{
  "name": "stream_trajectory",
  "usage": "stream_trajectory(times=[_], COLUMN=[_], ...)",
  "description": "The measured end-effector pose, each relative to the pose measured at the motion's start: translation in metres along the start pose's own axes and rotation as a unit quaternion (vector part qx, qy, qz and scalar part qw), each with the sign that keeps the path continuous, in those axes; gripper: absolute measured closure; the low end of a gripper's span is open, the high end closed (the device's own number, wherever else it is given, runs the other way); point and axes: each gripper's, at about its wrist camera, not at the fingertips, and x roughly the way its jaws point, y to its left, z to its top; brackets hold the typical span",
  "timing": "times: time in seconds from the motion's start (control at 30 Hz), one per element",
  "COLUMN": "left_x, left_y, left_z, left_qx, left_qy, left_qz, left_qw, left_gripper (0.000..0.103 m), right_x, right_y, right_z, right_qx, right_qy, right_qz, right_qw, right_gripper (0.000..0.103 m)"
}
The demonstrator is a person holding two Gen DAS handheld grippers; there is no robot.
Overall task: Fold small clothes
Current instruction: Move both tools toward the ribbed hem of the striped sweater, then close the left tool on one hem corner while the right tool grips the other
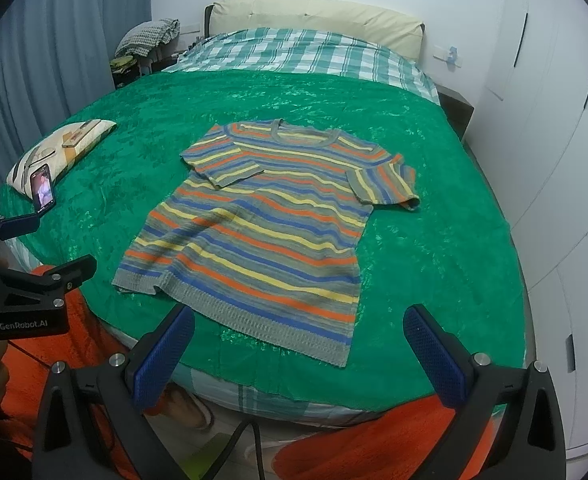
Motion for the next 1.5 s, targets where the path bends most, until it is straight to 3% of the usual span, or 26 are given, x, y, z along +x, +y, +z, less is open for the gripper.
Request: stream_trajectory(times=[0.4, 1.07, 1.17, 1.3, 1.43, 1.5], left_x=[0.010, 0.018, 0.023, 0.065, 0.123, 0.152], left_y=[0.005, 0.002, 0.005, 0.048, 0.102, 0.113], left_z=[-0.001, -0.006, -0.008, -0.015, -0.024, -0.024], left_qx=[-0.012, -0.006, 0.004, -0.029, -0.105, -0.117], left_qy=[0.013, 0.029, 0.030, 0.054, 0.093, 0.101], left_qz=[0.004, -0.003, -0.003, -0.010, -0.039, -0.057], left_qw=[0.9998, 0.9996, 0.9995, 0.9981, 0.9893, 0.9863], left_gripper=[0.000, 0.000, 0.000, 0.000, 0.001, 0.001], right_x=[0.000, 0.013, 0.014, 0.033, 0.091, 0.120], right_y=[-0.005, -0.014, -0.016, -0.055, -0.095, -0.101], right_z=[0.006, 0.000, 0.000, -0.011, -0.038, -0.049], right_qx=[0.008, 0.027, 0.029, 0.059, 0.108, 0.129], right_qy=[0.007, 0.038, 0.035, 0.013, 0.074, 0.104], right_qz=[-0.085, -0.098, -0.084, 0.014, 0.062, 0.104], right_qw=[0.996, 0.994, 0.995, 0.998, 0.989, 0.981], right_gripper=[0.000, 0.000, 0.000, 0.000, 0.000, 0.000])
